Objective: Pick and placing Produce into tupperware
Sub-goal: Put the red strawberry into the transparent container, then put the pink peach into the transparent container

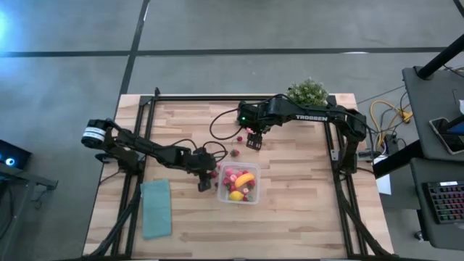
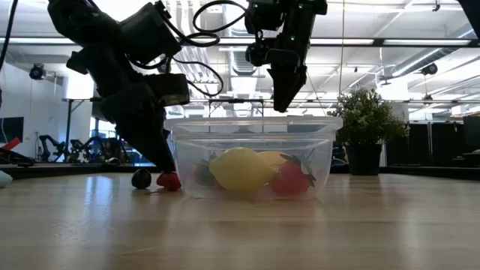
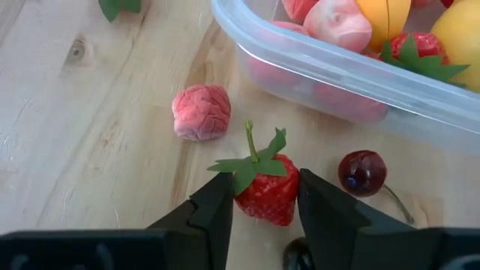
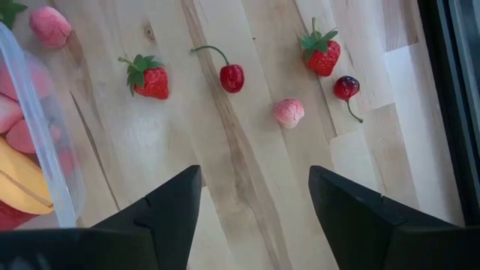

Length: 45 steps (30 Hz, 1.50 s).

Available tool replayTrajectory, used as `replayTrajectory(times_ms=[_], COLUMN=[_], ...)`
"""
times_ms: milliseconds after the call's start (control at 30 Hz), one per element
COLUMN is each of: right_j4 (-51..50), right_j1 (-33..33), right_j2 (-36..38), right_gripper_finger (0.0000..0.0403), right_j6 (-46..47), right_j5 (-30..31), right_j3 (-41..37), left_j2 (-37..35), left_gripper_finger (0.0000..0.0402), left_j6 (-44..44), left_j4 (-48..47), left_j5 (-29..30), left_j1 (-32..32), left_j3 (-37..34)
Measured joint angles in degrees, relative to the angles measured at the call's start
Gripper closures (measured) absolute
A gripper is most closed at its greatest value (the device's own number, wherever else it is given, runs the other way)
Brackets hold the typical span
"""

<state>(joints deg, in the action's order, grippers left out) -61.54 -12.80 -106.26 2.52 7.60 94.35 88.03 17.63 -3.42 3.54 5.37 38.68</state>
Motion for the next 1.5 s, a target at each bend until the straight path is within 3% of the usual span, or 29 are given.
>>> replayTrajectory(times_ms=[167, 367, 567, 733, 867, 1200, 1500], right_j4=[-0.92, -2.75, -2.64, -3.02, -3.78, -5.67, -5.44], right_j1=[0.01, 0.02, 0.00, 0.00, 0.11, 0.17, 0.17], right_j2=[0.10, 1.66, 3.09, 3.15, 3.22, 4.75, 7.32], right_gripper_finger=[0.0166, 0.0162, 0.0163, 0.0160, 0.0159, 0.0159, 0.0158], right_j6=[0.01, 0.20, 1.03, 2.45, 3.52, 4.99, 6.25], right_j5=[0.00, 0.00, 0.40, 1.35, 1.49, 1.49, 2.34], right_j3=[0.00, 0.00, 0.00, -0.11, -0.47, -2.25, -2.36], left_j2=[-3.40, -12.89, -16.49, -9.99, -6.60, -7.44, -12.52], left_gripper_finger=[0.0286, 0.0286, 0.0286, 0.0279, 0.0257, 0.0144, 0.0145], left_j6=[-2.03, -9.49, -18.12, -17.94, -18.03, -16.31, -11.95], left_j4=[-2.43, -9.63, -2.43, 1.47, 10.76, 9.54, -2.88], left_j5=[0.43, 4.45, -6.83, -15.46, -17.81, -17.61, -13.09], left_j1=[0.00, -0.11, -0.11, -0.11, -0.13, -0.44, -2.61], left_j3=[0.10, 3.73, 5.79, 7.15, 8.11, 7.49, 8.43])
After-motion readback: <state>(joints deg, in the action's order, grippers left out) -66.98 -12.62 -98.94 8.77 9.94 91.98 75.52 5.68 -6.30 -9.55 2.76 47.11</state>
